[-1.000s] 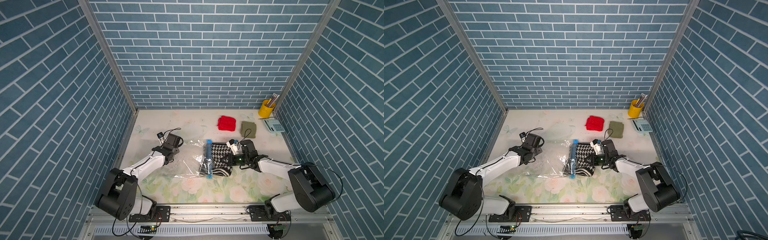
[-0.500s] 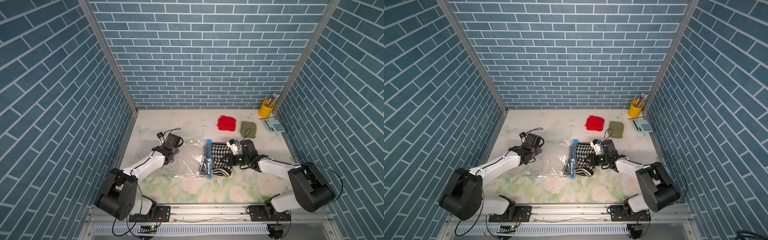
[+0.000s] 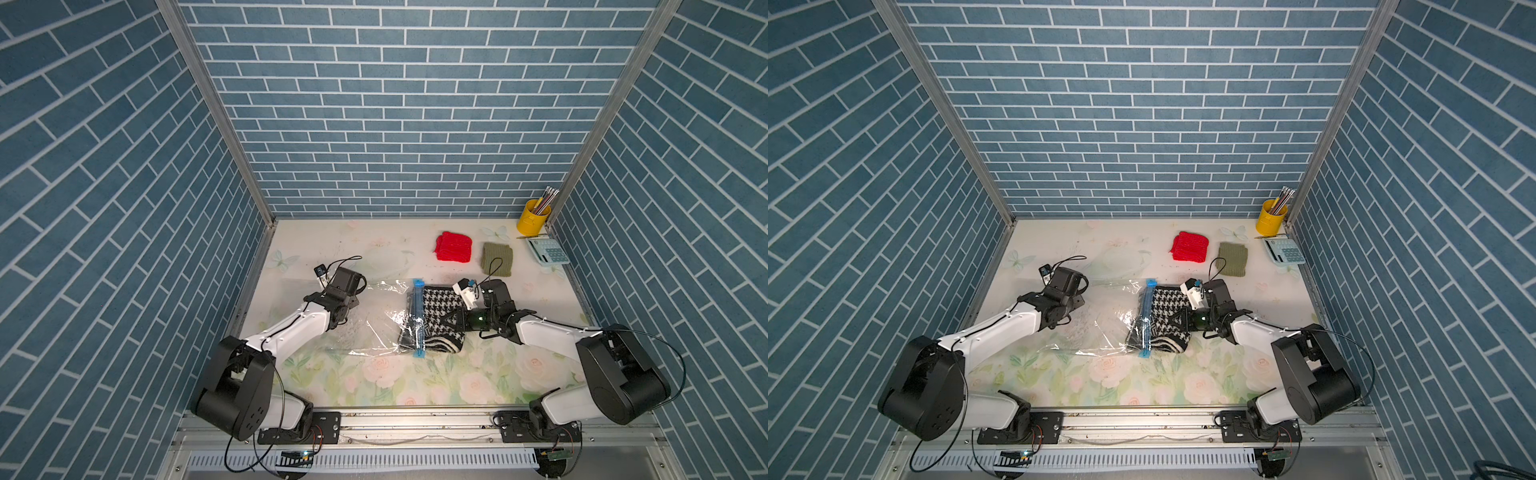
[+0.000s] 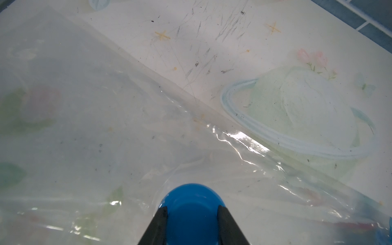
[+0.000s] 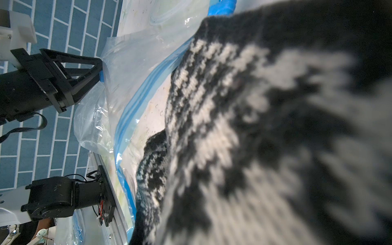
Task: Take the scarf out of the vacuum bag
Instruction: Take out the scarf from the vacuum bag.
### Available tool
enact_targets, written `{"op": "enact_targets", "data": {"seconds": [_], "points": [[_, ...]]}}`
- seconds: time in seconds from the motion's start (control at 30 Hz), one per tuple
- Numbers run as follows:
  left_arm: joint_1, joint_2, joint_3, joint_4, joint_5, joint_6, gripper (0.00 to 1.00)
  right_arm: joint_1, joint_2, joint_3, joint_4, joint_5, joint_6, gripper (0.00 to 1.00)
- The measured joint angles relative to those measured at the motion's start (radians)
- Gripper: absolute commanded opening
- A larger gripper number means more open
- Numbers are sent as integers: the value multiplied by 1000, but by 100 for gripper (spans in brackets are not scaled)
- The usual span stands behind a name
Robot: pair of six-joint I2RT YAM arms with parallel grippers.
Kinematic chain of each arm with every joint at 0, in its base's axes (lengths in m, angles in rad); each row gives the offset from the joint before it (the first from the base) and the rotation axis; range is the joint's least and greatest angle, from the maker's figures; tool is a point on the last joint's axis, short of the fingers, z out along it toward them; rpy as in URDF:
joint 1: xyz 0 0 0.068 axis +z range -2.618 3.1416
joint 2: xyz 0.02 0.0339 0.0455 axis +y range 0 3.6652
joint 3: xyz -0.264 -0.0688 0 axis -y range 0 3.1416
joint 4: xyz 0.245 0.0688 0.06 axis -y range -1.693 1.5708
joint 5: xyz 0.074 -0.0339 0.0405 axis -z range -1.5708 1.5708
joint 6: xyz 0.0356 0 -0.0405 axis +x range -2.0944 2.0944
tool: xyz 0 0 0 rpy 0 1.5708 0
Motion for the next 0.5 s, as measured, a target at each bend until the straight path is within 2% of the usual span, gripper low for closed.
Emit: {"op": "enact_targets", "data": {"seconds": [0.5], "points": [[0, 0, 0, 6, 2, 0, 29, -15, 0, 10, -55, 16, 0, 0]]}}
